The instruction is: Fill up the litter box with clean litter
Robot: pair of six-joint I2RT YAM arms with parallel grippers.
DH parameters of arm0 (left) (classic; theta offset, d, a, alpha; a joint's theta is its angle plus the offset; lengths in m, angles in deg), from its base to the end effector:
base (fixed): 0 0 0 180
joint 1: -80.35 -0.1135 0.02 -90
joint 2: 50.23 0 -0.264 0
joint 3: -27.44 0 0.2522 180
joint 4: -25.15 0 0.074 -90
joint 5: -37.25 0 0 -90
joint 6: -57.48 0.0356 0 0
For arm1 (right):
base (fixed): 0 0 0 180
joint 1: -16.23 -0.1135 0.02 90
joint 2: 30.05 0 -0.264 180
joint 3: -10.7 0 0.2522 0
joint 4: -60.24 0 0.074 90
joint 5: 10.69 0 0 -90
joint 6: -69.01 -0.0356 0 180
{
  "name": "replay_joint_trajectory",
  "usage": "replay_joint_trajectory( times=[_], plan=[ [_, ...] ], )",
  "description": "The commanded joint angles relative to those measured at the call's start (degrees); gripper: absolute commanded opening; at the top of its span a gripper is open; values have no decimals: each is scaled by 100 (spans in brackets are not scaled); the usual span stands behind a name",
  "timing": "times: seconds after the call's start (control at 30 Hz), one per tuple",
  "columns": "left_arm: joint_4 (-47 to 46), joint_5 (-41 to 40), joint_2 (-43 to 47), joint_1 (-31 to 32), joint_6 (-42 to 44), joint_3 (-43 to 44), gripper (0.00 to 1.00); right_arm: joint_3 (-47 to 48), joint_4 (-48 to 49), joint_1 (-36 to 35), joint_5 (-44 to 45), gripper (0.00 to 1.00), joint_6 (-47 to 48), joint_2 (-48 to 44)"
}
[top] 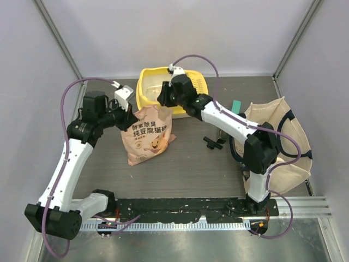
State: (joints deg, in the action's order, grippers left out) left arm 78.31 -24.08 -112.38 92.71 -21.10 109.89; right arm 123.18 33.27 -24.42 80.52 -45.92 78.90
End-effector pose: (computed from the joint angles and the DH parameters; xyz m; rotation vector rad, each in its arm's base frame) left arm 0.2128 -0.0641 0.3773 0.7162 1.9881 -0.5442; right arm 0.3480 0.2978 0.3351 -0.2665 2.0348 0.7113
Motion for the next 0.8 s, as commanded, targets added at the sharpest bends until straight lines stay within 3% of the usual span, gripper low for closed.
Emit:
replay_joint_trajectory(
  times=[0.0, 0.1, 0.57, 0.77],
  plan=[
    [-1530, 131, 195, 30, -1062, 49, 0, -1071, 1508, -451, 1152, 1, 435, -698],
    [-1777, 104, 256, 30, -1439, -39, 0, -1969, 2373, -707, 1250, 1, 647, -884],
    [-2463, -36, 371, 38, -2354, -382, 0, -2831, 2086, -989, 1004, 1, -484, 47],
    [-2525, 139, 326, 30, -2206, -452, 0, -3183, 2314, -998, 179, 1, -1426, 574]
  ],
)
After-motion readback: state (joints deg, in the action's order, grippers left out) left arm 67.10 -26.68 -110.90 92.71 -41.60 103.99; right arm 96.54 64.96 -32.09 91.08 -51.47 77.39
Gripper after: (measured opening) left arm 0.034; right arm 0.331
